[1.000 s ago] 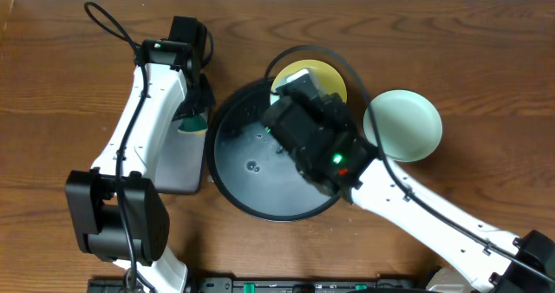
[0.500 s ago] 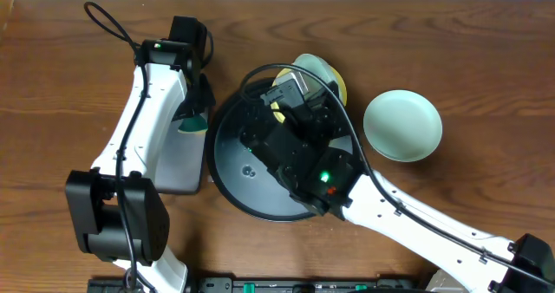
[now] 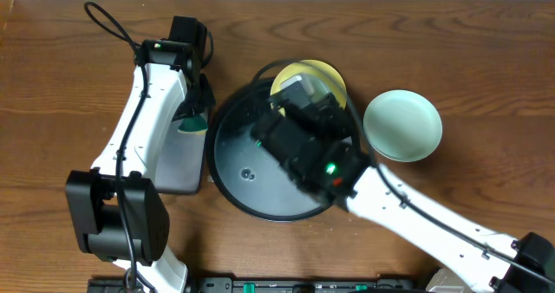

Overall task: Clean dirty plates on tray and stack at the side
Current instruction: 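Carry the lower mint plate right and stack it on the first, then release the stacked plate and move right gripper to yellow plate rim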

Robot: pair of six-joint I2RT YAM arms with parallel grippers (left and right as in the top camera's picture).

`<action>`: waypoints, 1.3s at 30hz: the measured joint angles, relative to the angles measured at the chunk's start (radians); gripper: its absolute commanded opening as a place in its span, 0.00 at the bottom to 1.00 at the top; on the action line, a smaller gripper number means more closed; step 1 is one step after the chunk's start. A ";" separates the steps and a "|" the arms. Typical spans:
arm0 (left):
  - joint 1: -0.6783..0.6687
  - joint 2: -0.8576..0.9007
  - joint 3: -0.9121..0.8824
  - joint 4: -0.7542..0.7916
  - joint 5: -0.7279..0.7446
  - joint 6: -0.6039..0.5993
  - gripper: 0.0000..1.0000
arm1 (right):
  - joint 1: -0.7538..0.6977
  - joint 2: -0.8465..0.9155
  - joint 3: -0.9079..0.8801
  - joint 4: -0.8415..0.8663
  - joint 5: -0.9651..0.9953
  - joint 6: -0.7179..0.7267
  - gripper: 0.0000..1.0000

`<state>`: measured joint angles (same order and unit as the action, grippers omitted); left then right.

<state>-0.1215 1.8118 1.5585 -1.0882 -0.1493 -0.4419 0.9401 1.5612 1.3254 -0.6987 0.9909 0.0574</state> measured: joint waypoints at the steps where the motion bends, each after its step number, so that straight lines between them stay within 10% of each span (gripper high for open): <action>1: 0.000 0.000 0.000 0.000 0.000 0.000 0.08 | -0.030 0.000 0.000 -0.006 -0.060 0.016 0.01; 14: 0.000 0.000 0.000 0.000 0.000 0.000 0.08 | -0.570 -0.052 0.000 -0.072 -0.808 0.149 0.01; 28: 0.000 0.000 0.000 0.000 0.000 0.000 0.08 | -1.001 -0.049 0.000 -0.190 -0.878 0.162 0.01; 39: 0.000 0.000 0.000 0.000 0.000 0.000 0.08 | -1.021 0.091 0.000 -0.220 -0.886 0.165 0.14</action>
<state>-0.1215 1.8118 1.5585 -1.0878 -0.1493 -0.4419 -0.0807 1.6520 1.3251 -0.9192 0.1047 0.2226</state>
